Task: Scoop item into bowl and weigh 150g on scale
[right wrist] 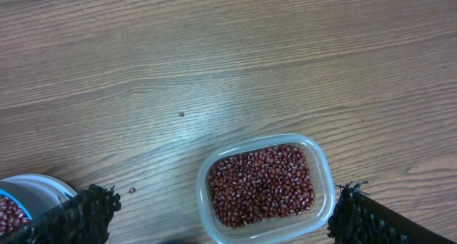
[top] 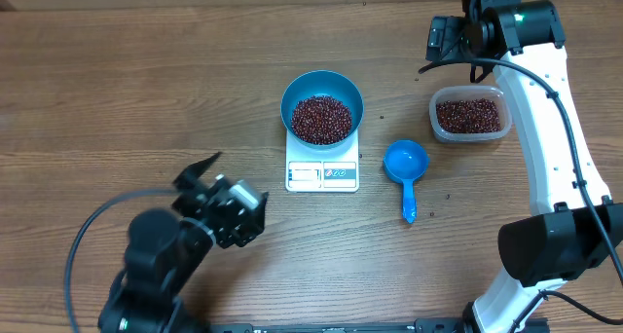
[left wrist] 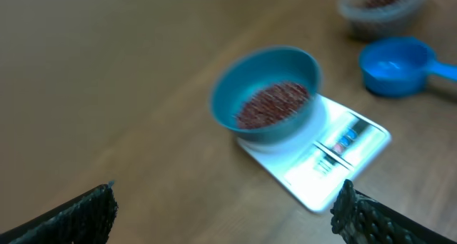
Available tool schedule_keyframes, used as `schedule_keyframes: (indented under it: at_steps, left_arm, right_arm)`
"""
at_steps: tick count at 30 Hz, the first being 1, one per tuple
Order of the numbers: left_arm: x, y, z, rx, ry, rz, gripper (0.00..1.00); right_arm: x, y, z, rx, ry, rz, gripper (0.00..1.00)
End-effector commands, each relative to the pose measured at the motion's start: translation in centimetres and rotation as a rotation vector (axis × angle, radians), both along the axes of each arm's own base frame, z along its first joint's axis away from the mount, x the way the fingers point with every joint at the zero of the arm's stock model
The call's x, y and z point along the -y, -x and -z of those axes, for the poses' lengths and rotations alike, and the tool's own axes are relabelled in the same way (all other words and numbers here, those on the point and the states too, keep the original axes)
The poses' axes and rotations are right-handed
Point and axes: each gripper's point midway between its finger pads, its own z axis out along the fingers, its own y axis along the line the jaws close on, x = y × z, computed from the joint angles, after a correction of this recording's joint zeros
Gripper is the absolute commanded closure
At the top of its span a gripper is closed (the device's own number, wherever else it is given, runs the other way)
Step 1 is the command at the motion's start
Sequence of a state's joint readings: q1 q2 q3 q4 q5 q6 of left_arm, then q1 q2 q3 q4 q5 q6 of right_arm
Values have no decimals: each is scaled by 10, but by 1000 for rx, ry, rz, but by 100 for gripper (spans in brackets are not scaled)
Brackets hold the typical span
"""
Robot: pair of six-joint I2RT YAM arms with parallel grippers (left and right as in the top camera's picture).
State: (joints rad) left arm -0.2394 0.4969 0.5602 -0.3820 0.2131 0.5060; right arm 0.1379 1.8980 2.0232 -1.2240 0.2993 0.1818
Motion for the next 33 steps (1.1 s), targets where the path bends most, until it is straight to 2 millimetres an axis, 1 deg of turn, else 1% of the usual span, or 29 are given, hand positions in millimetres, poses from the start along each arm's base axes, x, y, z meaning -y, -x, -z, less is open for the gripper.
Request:
schedule_keyframes:
  at_steps: [1,9,12,16,20,24,27,33]
  left_arm:
    - [-14,7,-8,65,60,-55,1]
    - [-47,15,-46,325,126,-186,0]
    - [-54,17,-54,399,174,-217,0]
    - [-63,17,-57,459,257,-255,0]
    - [-75,17,-52,485,384,-315,0]
    - [-87,17,-40,502,473,-364,1]
    - [-96,12,-25,485,523,-417,1]
    - [-108,3,8,419,568,-495,0]
  right_arm:
    - [3,2,-26,66,3,9,0]
    - [3,2,-26,66,3,9,0]
    - [3,2,-26,66,3,9,0]
    - [3,2,-26,66,3,9,0]
    - [3,2,-26,66,3,9,0]
    - [3,2,-26,66,3,9,0]
    - [3,2,-26,66,3,9,0]
    - [3,2,-26,66,3,9,0]
